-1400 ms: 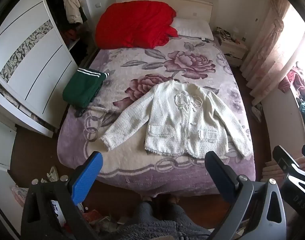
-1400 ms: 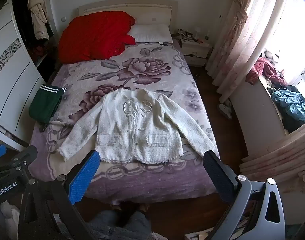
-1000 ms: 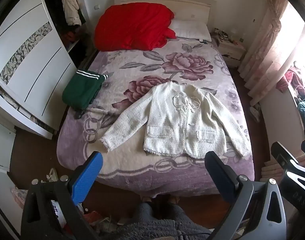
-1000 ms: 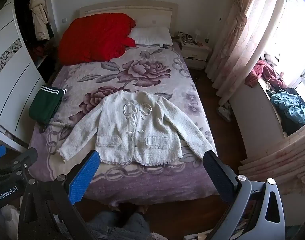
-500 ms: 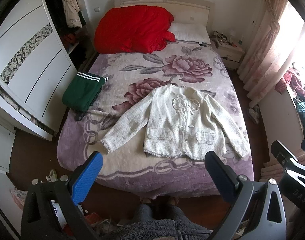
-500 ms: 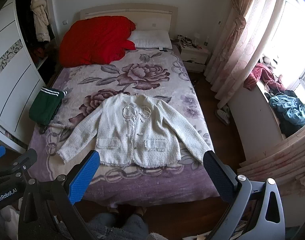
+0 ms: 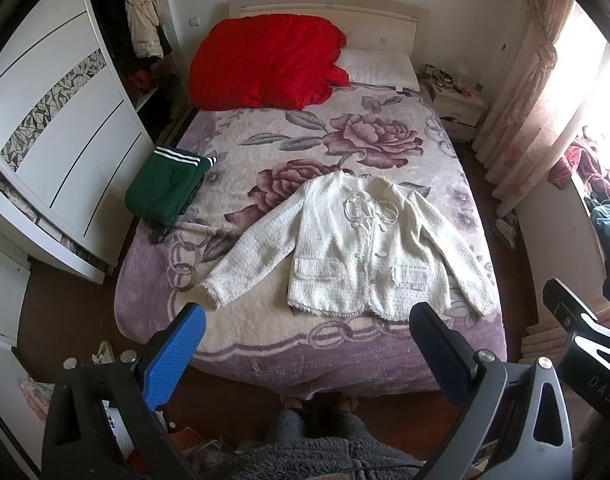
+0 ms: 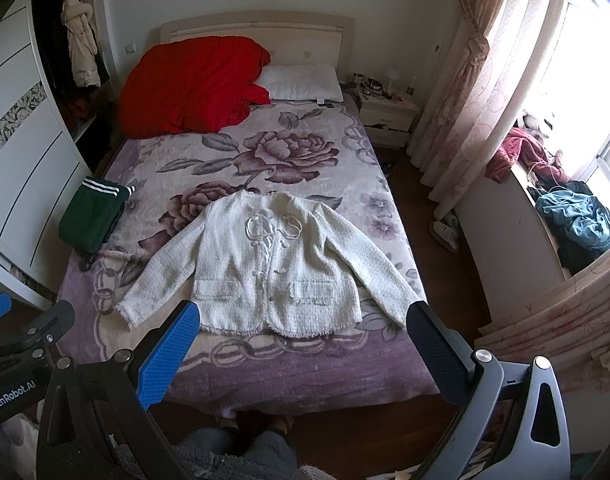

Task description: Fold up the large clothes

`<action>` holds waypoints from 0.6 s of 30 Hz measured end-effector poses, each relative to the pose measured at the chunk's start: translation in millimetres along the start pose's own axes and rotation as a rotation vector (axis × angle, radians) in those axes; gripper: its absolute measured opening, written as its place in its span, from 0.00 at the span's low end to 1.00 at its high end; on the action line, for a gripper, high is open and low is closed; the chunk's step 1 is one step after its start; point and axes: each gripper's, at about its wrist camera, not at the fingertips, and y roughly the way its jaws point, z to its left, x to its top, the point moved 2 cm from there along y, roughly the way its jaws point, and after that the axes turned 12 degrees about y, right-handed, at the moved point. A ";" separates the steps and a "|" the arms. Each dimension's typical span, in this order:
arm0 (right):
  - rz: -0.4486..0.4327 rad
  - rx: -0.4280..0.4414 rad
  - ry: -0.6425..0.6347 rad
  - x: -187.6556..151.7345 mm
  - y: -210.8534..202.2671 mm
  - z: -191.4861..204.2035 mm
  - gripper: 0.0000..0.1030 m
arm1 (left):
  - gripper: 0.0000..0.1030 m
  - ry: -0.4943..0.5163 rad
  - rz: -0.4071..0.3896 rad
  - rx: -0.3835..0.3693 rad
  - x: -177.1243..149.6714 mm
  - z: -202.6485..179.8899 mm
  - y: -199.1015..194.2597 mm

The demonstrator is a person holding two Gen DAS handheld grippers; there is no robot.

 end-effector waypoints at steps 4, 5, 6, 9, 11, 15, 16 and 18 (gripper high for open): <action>-0.002 0.001 -0.001 -0.8 -0.2 -0.2 1.00 | 1.00 0.000 -0.004 0.002 2.6 -1.2 -3.7; -0.003 0.001 0.000 0.3 -1.1 0.1 1.00 | 1.00 0.000 -0.004 0.002 10.1 -1.5 -12.7; -0.003 0.001 0.000 -0.6 -0.6 0.1 1.00 | 1.00 0.000 -0.005 0.002 12.0 -0.3 -12.1; -0.005 0.001 0.001 -0.9 -0.8 0.2 1.00 | 1.00 0.001 -0.006 0.003 22.1 3.8 -17.4; -0.006 0.002 0.000 0.7 -2.6 1.4 1.00 | 1.00 0.001 -0.008 0.003 30.8 4.0 -24.6; -0.008 0.003 0.000 0.7 -3.0 1.7 1.00 | 1.00 0.003 -0.011 0.004 36.4 4.8 -27.7; -0.009 0.002 0.001 1.3 -3.4 1.9 1.00 | 1.00 0.004 -0.011 0.003 40.9 5.1 -29.3; -0.008 0.003 0.001 3.5 -3.8 3.0 1.00 | 1.00 0.004 -0.013 0.004 44.6 4.5 -30.4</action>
